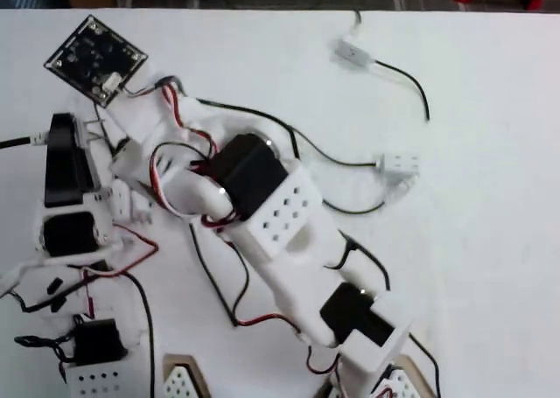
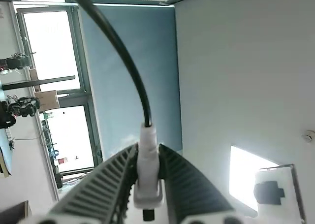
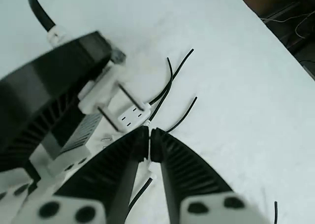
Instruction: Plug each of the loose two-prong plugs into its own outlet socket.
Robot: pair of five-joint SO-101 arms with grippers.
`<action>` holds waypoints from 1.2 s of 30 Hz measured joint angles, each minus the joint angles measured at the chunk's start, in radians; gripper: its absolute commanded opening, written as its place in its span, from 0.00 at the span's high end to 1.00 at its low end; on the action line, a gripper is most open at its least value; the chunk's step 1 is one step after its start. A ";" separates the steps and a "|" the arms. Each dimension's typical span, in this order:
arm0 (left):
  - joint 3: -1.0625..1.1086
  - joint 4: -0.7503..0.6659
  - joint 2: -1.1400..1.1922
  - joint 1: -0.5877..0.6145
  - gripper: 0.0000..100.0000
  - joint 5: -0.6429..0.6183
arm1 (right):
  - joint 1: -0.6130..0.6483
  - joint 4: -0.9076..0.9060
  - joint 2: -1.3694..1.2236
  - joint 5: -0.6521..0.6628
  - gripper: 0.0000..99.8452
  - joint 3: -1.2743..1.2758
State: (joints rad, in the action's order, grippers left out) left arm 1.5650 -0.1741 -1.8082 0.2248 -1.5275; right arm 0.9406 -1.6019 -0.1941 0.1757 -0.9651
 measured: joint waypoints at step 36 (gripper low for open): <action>-0.002 -0.006 0.000 -0.011 0.97 0.037 | -0.008 0.222 -0.049 -0.084 0.98 -0.023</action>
State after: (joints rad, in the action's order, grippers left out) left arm 1.5635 -0.1803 -1.8082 0.2140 -1.4906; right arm 0.9329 -1.3794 -0.2432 0.0913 -0.9881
